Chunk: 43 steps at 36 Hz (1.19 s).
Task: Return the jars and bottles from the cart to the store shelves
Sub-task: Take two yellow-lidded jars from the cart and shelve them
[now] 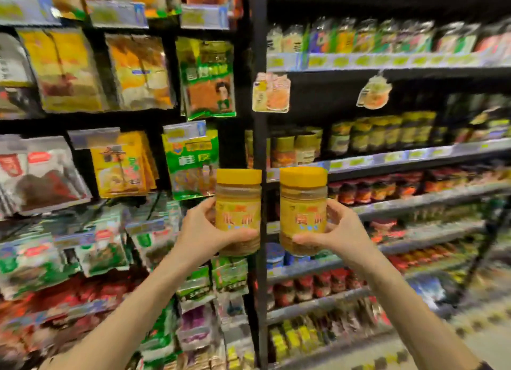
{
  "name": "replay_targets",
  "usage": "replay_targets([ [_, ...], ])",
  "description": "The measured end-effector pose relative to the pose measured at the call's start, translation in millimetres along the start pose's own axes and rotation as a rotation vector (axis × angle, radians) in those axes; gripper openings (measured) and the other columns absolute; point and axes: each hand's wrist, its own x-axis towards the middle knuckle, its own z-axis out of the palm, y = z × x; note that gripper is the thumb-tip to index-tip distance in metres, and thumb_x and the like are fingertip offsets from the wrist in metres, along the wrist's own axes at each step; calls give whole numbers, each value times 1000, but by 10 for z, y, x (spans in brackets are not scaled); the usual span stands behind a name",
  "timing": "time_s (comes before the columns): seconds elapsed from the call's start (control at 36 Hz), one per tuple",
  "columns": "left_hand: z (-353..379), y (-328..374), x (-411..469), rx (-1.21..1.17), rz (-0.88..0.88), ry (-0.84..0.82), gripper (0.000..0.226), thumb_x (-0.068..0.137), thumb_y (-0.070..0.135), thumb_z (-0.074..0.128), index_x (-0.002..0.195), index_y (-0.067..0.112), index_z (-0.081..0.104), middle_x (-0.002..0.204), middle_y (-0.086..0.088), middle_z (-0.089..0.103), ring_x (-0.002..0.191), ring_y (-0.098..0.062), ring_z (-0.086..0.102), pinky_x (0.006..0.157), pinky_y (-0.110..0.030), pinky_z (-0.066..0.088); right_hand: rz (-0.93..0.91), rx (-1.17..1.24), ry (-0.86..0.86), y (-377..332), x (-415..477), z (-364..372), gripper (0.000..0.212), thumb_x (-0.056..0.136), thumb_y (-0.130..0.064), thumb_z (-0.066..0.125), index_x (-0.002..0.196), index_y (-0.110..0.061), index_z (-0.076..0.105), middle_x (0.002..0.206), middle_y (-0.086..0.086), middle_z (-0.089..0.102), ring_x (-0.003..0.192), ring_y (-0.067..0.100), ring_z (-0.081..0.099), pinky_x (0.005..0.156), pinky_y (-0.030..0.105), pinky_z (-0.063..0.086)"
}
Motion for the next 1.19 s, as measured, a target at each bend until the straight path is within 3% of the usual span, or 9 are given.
replay_targets([
  [0.11,645,184,164,-55,17,-65,55,40,32,87,87,31,59,72,20,69,68,11,65,59,-11,49,14,-35,89,83,-102,-712,72,35,-35,86,101,-23,59,100,-3,70,90,9,68,78,26,57],
  [0.17,949,271,233,-76,30,-98,55,44,26,89,90,32,58,78,17,70,71,9,66,59,-12,50,19,-51,112,110,-147,-1032,72,38,-34,86,104,-22,59,101,-2,71,91,12,69,78,30,57],
  [0.31,1665,446,349,-143,28,-155,72,28,46,88,93,34,59,91,12,71,81,-1,68,73,-25,53,27,-81,163,239,-186,-1764,74,43,-33,86,110,-19,58,105,0,70,95,15,68,81,34,57],
  [0.5,2369,575,546,-124,43,-196,53,49,20,89,91,32,57,87,14,69,73,8,66,59,-12,50,22,-81,195,431,-97,-2383,69,45,-29,85,108,-21,58,102,-2,70,91,10,69,76,28,58],
  [0.61,2585,617,738,-108,57,-210,55,51,18,88,92,34,55,90,15,67,74,11,65,59,-11,50,25,-77,202,570,85,-2579,76,44,-32,86,113,-20,56,105,-2,69,95,11,68,79,30,57],
  [0.78,2735,579,1117,-85,66,-190,64,36,41,83,93,38,56,80,24,71,79,8,66,62,-13,52,27,-105,182,792,533,-2753,78,44,-34,88,113,-21,54,106,-3,69,96,11,67,81,33,57],
  [0.83,2763,543,1258,-73,75,-180,61,38,36,85,92,38,56,79,34,68,80,7,67,62,-13,52,19,-118,174,866,714,-2780,79,44,-34,89,114,-21,54,107,-2,68,97,12,67,82,34,57],
  [1.03,2776,406,1802,-37,97,-157,62,50,13,89,96,37,55,79,38,66,78,13,64,58,-5,48,-37,-132,122,1006,1459,-2772,77,53,-19,90,118,-24,50,111,-9,64,97,0,63,77,21,54],
  [1.19,2684,301,2214,-24,97,-118,66,45,24,89,102,34,57,88,34,67,83,9,65,61,-5,49,-78,-149,64,1118,2132,-2688,80,50,-24,91,118,-25,49,112,-11,63,101,1,62,82,24,53],
])
